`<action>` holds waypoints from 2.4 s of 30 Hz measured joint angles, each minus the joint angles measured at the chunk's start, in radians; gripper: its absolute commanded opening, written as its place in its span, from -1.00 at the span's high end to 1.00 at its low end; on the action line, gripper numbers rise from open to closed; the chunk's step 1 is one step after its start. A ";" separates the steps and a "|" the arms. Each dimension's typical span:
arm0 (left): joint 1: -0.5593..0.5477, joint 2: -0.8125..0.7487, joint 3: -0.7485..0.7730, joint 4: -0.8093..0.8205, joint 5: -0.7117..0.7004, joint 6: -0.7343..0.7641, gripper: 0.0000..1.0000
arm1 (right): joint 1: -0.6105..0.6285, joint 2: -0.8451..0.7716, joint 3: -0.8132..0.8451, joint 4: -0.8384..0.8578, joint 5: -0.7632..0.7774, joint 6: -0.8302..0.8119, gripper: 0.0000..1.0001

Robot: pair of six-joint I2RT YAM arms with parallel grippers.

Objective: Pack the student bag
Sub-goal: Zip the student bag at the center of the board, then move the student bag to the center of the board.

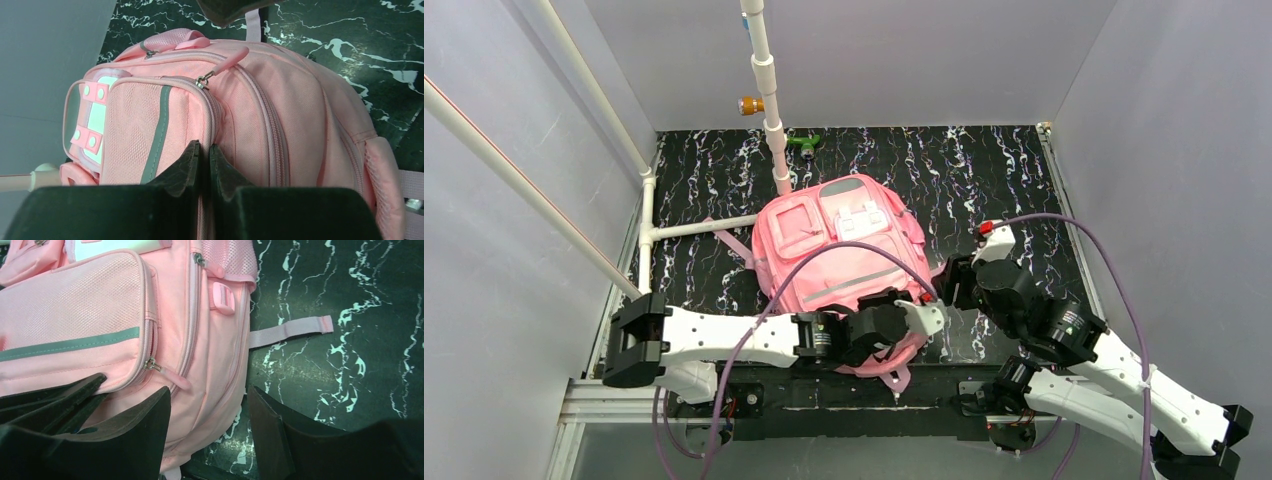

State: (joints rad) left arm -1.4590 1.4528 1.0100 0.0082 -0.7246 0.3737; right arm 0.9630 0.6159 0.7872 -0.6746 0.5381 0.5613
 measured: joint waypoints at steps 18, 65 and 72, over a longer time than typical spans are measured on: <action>0.004 -0.529 -0.265 -0.137 0.185 -0.170 1.00 | -0.001 0.137 -0.073 0.363 -0.646 -0.457 0.00; 0.471 -0.727 0.013 -0.754 0.042 -0.977 -0.96 | -0.026 0.272 0.026 0.179 -0.220 -0.431 -0.77; 0.908 -0.560 -0.148 -0.766 0.388 -1.268 -0.96 | -0.026 0.305 0.064 0.175 -0.206 -0.404 -0.86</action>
State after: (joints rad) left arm -0.5514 0.8932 0.8619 -0.7574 -0.3367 -0.8940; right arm 0.9371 0.9207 0.8509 -0.4992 0.3317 0.1570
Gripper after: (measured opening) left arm 0.982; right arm 0.914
